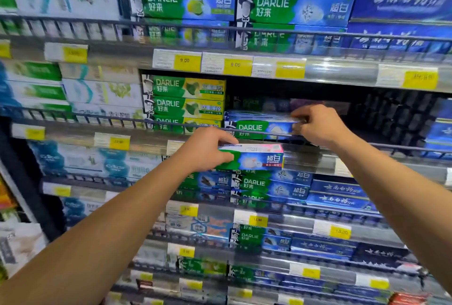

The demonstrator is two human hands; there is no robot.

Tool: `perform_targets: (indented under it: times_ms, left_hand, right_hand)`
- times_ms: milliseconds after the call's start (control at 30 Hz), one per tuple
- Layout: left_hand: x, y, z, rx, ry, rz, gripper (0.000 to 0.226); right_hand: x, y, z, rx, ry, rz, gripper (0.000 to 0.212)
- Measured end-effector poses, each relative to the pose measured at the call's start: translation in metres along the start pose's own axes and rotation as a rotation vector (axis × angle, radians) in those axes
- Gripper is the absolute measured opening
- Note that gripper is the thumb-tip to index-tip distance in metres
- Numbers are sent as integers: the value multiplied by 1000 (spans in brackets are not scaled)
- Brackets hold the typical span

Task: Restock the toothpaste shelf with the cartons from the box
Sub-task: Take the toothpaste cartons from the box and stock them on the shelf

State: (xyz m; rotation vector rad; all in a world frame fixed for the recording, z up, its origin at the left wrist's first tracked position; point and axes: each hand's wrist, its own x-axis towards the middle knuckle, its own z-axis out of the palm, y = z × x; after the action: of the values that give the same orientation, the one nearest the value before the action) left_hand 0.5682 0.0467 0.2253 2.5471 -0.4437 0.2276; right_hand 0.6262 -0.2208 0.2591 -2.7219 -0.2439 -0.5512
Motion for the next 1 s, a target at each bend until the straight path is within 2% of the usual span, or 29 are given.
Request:
perform_targets:
  times_ms: [300,500,600,667,733,833,1000]
  left_hand:
    - [1,-6,-1,-42,28,11,39]
    - [1,6,2,-35,32,42,39]
    - [7,21,3,-10,58,82,39]
    - [14,32,1,35,91,122,39]
    - [22,43,-1,72,124,161,40]
    - [33,55,-4,121,192,207,39]
    - [44,57,1,184,368,247,35]
  right_hand:
    - [-1,-1,4,71,-5,12,27]
    - [-26,-9,-5,158,170,-150,15]
    - [-43,-18,-9,242,47,-251,16]
    - [-49,-22,-10,198,-50,-348,28]
    - [-49,-21,-11,120,-51,-398,38]
    - [-40,-16,-14,107,47,-390,36]
    - [-25,-8,-16,199,99,-224,31]
